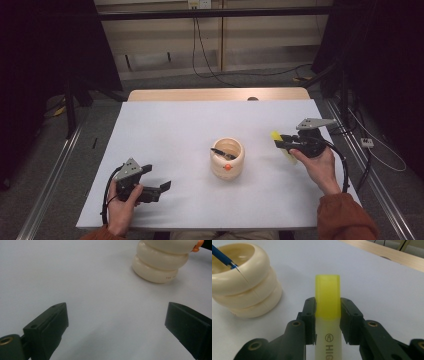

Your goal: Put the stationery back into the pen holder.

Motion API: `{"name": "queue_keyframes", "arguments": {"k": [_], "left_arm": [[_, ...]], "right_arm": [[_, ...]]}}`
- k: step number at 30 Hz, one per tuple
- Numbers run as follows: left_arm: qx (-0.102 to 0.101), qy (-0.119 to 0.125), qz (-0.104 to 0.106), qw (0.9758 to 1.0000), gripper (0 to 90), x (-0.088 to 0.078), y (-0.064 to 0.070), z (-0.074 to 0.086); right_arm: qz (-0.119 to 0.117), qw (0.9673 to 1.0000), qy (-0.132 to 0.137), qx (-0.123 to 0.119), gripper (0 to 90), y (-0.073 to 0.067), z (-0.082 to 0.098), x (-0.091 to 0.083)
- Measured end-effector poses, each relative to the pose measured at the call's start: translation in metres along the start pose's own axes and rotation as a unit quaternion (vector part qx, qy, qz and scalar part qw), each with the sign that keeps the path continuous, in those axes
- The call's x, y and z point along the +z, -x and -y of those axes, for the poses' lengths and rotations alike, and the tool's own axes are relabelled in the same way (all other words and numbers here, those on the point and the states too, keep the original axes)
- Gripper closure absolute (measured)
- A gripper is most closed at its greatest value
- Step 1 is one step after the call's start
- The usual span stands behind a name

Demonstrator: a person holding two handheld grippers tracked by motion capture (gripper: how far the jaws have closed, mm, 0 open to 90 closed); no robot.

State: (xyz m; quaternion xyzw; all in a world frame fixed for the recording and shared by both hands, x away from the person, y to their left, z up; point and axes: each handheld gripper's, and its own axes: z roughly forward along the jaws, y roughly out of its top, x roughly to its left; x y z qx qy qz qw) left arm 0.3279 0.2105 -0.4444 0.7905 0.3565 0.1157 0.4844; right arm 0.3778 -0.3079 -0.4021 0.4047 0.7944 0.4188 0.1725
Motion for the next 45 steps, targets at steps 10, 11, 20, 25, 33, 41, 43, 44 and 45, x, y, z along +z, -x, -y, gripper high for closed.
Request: {"name": "queue_keyframes", "arguments": {"k": [10,11,20,25,33,41,43,44,45], "left_arm": [[0.001,-0.002,0.003,1.0,4.9,0.002,-0.001,-0.001],[-0.001,-0.001,0.002,1.0,4.9,0.002,-0.001,-0.001],[0.002,0.002,0.003,1.0,4.9,0.001,-0.001,0.0],[0.001,0.002,0.001,1.0,4.9,0.001,-0.001,0.0],[0.001,0.0,0.001,1.0,4.9,0.001,0.0,-0.001],[-0.002,-0.001,0.001,1.0,4.9,0.002,-0.001,-0.001],[0.0,0.0,0.002,1.0,4.9,0.002,-0.002,0.0],[0.0,-0.001,0.001,1.0,5.0,0.002,-0.002,0.0],[-0.001,-0.001,0.001,1.0,4.9,0.001,-0.002,0.0]], "right_arm": [[0.0,0.9998,0.021,-0.005,67.6,-0.005,0.002,-0.003],[-0.002,0.9996,0.026,-0.004,67.6,-0.005,0.002,-0.004],[-0.022,0.9975,0.068,-0.004,67.6,-0.015,-0.004,-0.008],[-0.032,0.9944,0.1,-0.015,67.6,-0.023,-0.01,-0.011],[-0.038,0.9905,0.131,-0.021,67.6,-0.034,-0.016,-0.015],[-0.05,0.9884,0.142,-0.014,67.6,-0.041,-0.02,-0.01],[-0.052,0.9881,0.144,-0.017,67.6,-0.044,-0.022,-0.01],[-0.053,0.9877,0.146,-0.018,67.5,-0.045,-0.023,-0.01],[-0.055,0.9873,0.148,-0.018,67.6,-0.047,-0.024,-0.01]]}}
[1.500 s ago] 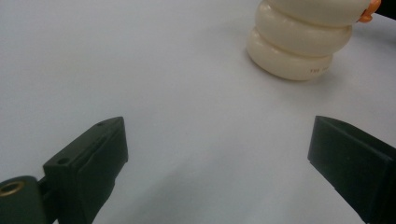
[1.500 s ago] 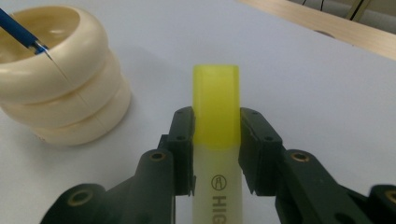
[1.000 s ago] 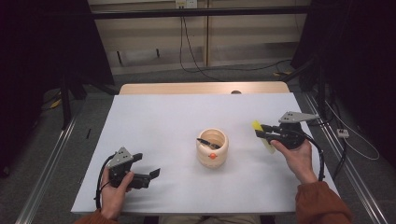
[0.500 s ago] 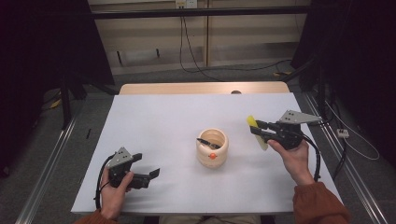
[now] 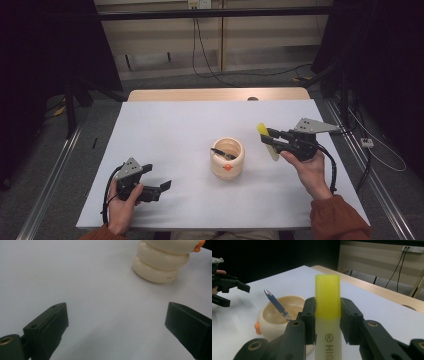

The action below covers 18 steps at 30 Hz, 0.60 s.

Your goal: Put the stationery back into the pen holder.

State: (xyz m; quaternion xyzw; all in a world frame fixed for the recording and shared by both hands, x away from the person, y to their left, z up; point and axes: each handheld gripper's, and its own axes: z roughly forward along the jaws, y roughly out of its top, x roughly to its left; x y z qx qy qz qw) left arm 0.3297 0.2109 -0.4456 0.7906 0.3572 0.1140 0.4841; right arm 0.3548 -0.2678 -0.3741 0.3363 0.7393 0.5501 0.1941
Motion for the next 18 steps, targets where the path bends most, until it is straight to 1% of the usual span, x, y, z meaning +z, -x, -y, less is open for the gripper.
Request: {"name": "queue_keyframes", "arguments": {"k": [2,5,8,12,18], "left_arm": [[-0.001,0.002,-0.001,1.0,4.9,0.0,0.0,0.0],[0.0,-0.003,0.0,1.0,4.9,0.001,0.0,0.0],[-0.001,0.001,-0.001,1.0,4.9,0.001,0.0,-0.001],[-0.001,-0.003,0.0,1.0,4.9,0.001,0.0,0.0],[0.003,-0.002,-0.001,1.0,4.9,0.0,0.0,0.0]], "right_arm": [[-0.005,1.0,0.006,-0.001,67.6,-0.004,-0.003,0.001],[-0.014,0.9997,0.017,-0.004,67.6,-0.009,-0.007,0.002],[-0.02,0.9993,0.031,-0.005,67.6,-0.012,-0.012,0.004],[-0.027,0.999,0.036,-0.006,67.6,-0.015,-0.017,0.008],[-0.034,0.9982,0.048,-0.011,67.6,-0.022,-0.026,0.015]]}}
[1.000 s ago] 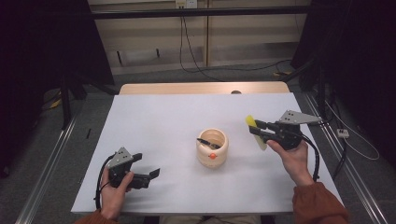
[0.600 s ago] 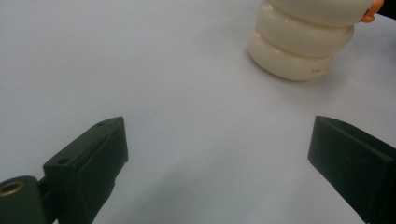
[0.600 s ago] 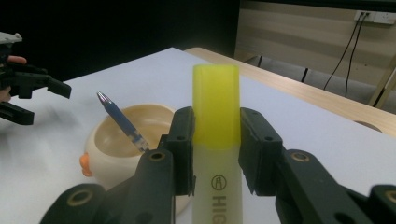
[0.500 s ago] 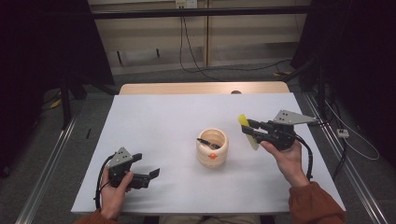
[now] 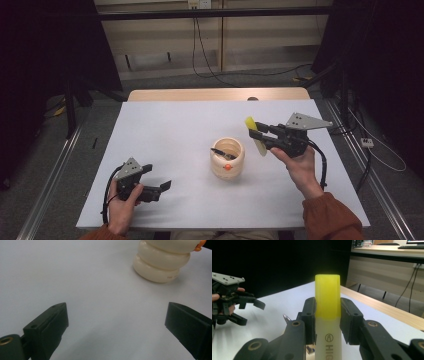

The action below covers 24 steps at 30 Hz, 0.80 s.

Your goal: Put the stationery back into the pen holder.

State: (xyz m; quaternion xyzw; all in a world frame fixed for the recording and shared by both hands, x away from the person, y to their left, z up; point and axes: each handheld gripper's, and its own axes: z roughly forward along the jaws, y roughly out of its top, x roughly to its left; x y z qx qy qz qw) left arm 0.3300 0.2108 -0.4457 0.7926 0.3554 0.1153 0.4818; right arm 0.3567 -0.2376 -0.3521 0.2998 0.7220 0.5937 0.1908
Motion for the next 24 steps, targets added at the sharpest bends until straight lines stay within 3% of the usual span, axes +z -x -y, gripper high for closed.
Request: {"name": "queue_keyframes", "arguments": {"k": [11,24], "left_arm": [[0.005,0.002,0.005,1.0,4.9,0.002,0.001,-0.002],[0.003,0.004,0.004,1.0,4.9,0.001,0.0,-0.002]], "right_arm": [[-0.008,0.9998,0.018,-0.009,67.6,-0.01,-0.014,0.017],[-0.02,0.9995,0.022,0.004,67.5,-0.014,-0.016,0.043]]}}
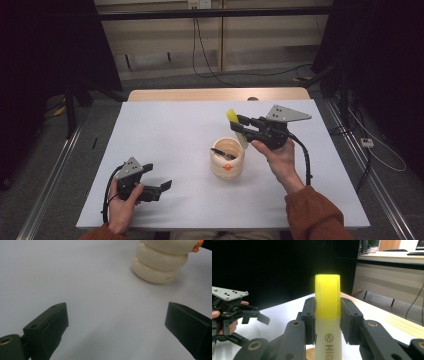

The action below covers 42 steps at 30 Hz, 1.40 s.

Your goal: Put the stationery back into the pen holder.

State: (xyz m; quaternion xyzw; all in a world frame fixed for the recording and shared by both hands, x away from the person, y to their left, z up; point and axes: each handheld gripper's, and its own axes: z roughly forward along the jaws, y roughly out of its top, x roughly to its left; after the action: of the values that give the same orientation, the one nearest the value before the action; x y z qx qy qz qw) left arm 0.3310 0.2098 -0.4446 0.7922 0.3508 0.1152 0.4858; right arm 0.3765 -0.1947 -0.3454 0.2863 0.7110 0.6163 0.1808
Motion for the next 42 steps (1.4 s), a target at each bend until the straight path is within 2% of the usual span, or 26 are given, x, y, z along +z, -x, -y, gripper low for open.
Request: {"name": "queue_keyframes", "arguments": {"k": [9,26,36,42], "left_arm": [[-0.001,0.0,0.001,1.0,4.9,0.0,0.0,0.0],[0.001,0.0,0.0,1.0,4.9,0.0,0.0,0.0],[0.001,0.0,0.0,1.0,4.9,0.0,0.0,0.0],[0.001,0.0,0.001,1.0,4.9,0.0,0.0,0.0]], "right_arm": [[-0.005,1.0,-0.002,-0.005,67.5,-0.004,0.003,0.01],[-0.007,0.9999,-0.015,-0.001,67.5,-0.002,0.013,0.024],[-0.015,0.9996,-0.025,0.007,67.5,-0.002,0.02,0.029],[-0.016,0.999,-0.042,0.009,67.5,-0.002,0.03,0.035]]}}
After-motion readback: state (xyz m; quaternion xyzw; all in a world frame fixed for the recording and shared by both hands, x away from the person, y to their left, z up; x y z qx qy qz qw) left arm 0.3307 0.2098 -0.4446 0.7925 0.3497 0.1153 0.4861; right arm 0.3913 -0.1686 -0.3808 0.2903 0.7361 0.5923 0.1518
